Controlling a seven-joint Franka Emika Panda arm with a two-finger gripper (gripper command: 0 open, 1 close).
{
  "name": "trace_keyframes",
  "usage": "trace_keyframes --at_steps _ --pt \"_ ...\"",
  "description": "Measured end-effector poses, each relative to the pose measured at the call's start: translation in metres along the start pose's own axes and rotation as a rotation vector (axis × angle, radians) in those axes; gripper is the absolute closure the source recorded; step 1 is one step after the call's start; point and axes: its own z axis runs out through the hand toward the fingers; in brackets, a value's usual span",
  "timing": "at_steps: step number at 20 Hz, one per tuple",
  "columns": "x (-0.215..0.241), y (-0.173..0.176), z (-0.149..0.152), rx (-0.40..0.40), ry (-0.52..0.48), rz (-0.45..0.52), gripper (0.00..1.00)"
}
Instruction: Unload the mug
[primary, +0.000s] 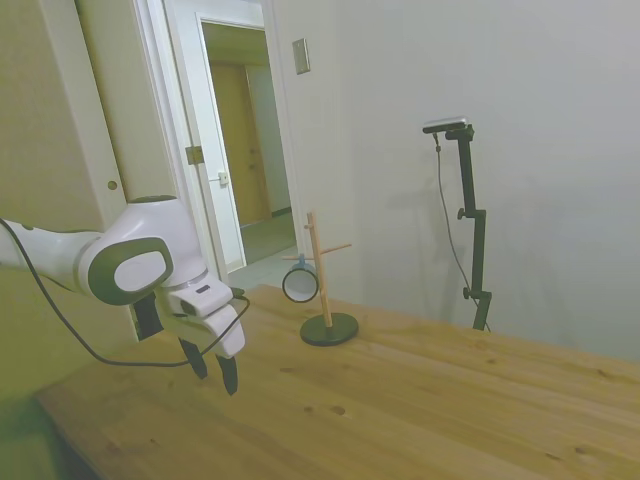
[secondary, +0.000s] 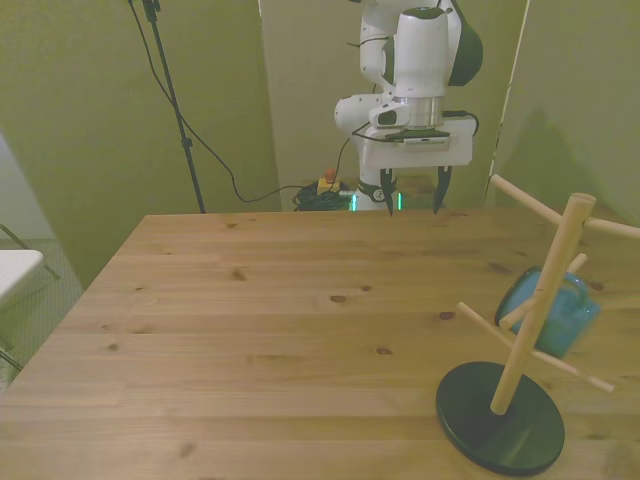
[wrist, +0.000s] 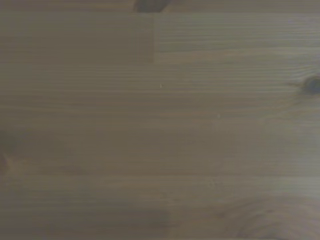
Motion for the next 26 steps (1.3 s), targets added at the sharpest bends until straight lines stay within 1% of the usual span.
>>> trace_keyframes --at_steps 2,4,9,14,19,21,24,26 --pt "0.001 -0.001 0.000 0.008 0.001 -0.008 0.00" --pt "0.003 -0.010 -0.001 0.031 0.019 -0.021 0.00" --pt "0.022 -0.052 -0.010 0.093 0.056 -0.045 0.00" --pt "0.041 -0.102 -0.020 0.193 0.129 -0.077 0.00" --pt "0.050 -0.141 -0.019 0.290 0.202 -0.108 0.00" --pt "0.058 -0.158 -0.018 0.320 0.239 -0.093 0.00" --pt "0.061 -0.161 -0.019 0.326 0.262 -0.102 0.00" --pt "0.066 -0.168 -0.017 0.349 0.278 -0.106 0.00"
